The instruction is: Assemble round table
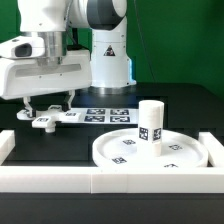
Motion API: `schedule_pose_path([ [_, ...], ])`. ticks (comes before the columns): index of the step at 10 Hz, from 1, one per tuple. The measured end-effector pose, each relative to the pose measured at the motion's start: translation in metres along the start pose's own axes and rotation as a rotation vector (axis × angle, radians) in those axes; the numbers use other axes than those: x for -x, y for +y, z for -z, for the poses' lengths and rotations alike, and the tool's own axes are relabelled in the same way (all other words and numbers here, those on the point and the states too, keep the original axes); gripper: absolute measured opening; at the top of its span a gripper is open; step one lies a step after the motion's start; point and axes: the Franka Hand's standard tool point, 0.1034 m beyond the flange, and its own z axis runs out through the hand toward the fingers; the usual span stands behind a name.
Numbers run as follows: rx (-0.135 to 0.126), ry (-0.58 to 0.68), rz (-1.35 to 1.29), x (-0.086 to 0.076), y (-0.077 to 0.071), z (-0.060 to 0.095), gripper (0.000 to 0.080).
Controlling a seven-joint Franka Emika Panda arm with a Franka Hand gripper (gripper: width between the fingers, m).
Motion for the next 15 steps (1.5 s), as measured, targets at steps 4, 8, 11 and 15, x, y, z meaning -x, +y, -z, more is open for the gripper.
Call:
schedule_pose_path([
  [4, -0.003, -0.002, -0.003, 0.0, -0.001, -0.002, 0.0649],
  [8, -0.002, -0.002, -0.003, 0.0, 0.0, -0.002, 0.0432],
  [11, -0.002, -0.001, -0.003, -0.001, -0.001, -0.002, 0.0432],
  [15, -0.01, 0.019, -0.11, -0.033, -0.016, 0.024, 0.0432],
])
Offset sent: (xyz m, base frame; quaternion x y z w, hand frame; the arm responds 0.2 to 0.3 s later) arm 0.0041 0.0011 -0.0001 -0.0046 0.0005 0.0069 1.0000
